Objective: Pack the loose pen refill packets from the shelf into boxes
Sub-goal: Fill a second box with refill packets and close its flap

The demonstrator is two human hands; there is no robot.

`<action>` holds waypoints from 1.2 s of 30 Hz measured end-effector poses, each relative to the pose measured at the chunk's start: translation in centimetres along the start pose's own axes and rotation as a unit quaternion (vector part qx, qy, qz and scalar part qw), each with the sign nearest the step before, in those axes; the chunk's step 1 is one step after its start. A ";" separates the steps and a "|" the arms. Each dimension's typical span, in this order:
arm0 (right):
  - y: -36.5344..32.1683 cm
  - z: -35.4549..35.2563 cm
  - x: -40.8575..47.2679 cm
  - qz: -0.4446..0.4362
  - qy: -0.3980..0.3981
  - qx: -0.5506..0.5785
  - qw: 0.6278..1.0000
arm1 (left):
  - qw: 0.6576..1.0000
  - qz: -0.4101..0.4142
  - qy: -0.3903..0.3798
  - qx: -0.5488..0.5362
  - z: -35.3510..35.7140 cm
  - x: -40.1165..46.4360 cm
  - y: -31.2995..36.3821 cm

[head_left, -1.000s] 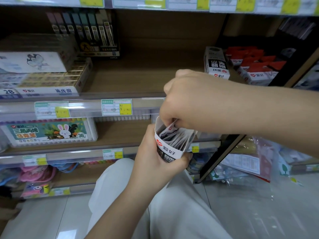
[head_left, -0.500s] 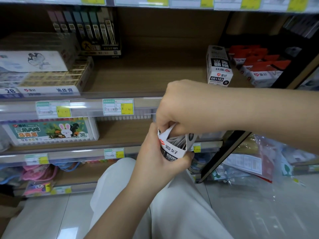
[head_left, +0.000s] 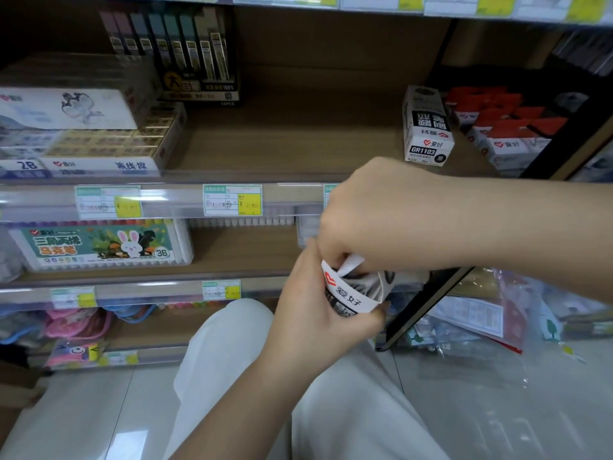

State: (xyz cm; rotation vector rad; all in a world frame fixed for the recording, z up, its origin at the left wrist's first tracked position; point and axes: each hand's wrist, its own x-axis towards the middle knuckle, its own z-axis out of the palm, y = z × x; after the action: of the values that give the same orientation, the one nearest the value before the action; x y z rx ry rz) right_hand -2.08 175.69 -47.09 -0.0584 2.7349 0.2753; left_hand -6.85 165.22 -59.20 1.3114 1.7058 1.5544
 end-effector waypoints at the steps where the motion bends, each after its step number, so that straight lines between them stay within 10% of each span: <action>1: -0.1 -0.1 0.0 0.024 -0.007 0.010 1.000 | 1.000 0.003 -0.010 0.007 -0.1 0.0 0.1; 7: 0.8 -0.4 -0.8 0.044 0.005 0.122 0.992 | 1.000 0.000 -0.019 0.012 -0.3 0.8 0.1; 17: 1.2 0.3 -4.6 0.113 0.293 0.313 0.896 | 0.996 -0.005 0.082 -0.031 -1.1 1.0 -0.3; 32: -1.8 4.9 -2.2 0.159 0.358 0.451 0.801 | 0.980 0.141 0.119 -0.080 -2.0 0.3 0.5; 36: -2.1 5.2 -1.7 0.159 0.371 0.454 0.795 | 0.970 0.178 0.130 0.098 -4.2 1.2 2.1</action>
State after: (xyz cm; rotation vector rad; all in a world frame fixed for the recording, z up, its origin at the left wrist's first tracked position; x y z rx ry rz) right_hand 1.65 174.66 -51.52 0.6956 3.2729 -1.2484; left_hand -10.29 164.04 -55.94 1.6481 1.9006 1.8661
